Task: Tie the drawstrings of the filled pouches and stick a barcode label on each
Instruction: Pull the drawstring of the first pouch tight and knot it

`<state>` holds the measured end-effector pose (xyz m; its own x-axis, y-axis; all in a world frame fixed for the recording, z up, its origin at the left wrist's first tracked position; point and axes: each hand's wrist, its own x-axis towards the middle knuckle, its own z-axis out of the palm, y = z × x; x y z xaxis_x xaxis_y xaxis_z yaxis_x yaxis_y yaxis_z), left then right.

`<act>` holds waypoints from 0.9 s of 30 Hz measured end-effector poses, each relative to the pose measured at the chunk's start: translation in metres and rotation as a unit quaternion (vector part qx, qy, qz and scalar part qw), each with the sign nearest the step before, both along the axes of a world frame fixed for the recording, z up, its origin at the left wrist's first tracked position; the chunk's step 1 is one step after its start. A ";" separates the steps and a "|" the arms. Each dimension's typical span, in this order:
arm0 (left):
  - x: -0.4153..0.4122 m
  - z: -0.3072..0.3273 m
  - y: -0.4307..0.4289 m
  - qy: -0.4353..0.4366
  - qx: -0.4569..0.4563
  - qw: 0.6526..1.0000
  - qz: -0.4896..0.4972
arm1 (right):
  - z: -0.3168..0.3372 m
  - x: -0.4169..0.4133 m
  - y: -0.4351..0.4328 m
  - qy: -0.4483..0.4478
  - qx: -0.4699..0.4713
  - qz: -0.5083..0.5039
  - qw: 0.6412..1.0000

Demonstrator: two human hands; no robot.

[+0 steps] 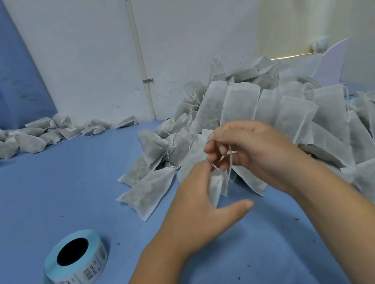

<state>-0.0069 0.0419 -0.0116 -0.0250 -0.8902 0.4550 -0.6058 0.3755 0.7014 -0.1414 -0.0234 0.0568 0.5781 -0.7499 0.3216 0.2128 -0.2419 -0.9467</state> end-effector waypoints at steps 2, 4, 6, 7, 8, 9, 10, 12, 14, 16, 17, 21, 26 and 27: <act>-0.004 0.005 0.001 0.131 -0.003 0.991 -0.025 | 0.001 0.004 -0.002 -0.012 -0.003 0.005 1.000; -0.005 0.010 0.000 0.269 0.020 0.962 -0.034 | 0.001 0.002 -0.005 -0.020 -0.014 -0.006 1.000; -0.002 0.018 0.002 0.336 0.045 0.940 -0.026 | -0.001 -0.005 -0.008 -0.023 -0.019 -0.032 0.999; 0.000 0.021 0.002 0.348 0.062 0.935 -0.025 | -0.004 -0.009 -0.010 -0.030 -0.014 -0.044 0.998; 0.002 0.024 0.002 0.353 0.086 0.931 -0.027 | -0.007 -0.014 -0.013 -0.036 -0.007 -0.054 0.998; 0.003 0.027 0.002 0.345 0.113 0.931 -0.032 | -0.010 -0.018 -0.014 -0.040 0.002 -0.063 0.997; 0.004 0.030 0.002 0.324 0.141 0.935 -0.043 | -0.013 -0.022 -0.015 -0.043 0.011 -0.066 0.997; 0.003 0.035 0.001 0.254 0.185 0.947 -0.064 | -0.017 -0.027 -0.017 -0.057 0.039 -0.051 0.996; 0.003 0.037 -0.001 0.199 0.208 0.954 -0.089 | -0.020 -0.034 -0.019 -0.084 0.073 -0.022 0.994; 0.004 0.038 -0.003 0.188 0.217 0.951 -0.112 | -0.021 -0.040 -0.022 -0.095 0.097 -0.013 0.991; 0.006 0.037 -0.005 0.191 0.219 0.949 -0.119 | -0.022 -0.043 -0.024 -0.091 0.100 -0.026 0.990; 0.008 0.034 -0.011 0.223 0.242 0.939 -0.100 | -0.030 -0.048 -0.034 -0.007 0.043 -0.156 0.987; 0.003 0.029 -0.017 0.431 0.201 0.866 -0.153 | -0.038 -0.048 -0.033 0.096 -0.074 -0.252 0.960; 0.002 0.028 -0.018 0.483 0.186 0.839 -0.166 | -0.039 -0.046 -0.032 0.104 -0.089 -0.251 0.958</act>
<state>-0.0047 0.0241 0.0160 -0.0801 -0.9920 0.0980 0.4074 0.0571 0.9115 -0.1877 -0.0550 0.0176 0.2252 -0.8942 0.3869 -0.1619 -0.4259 -0.8902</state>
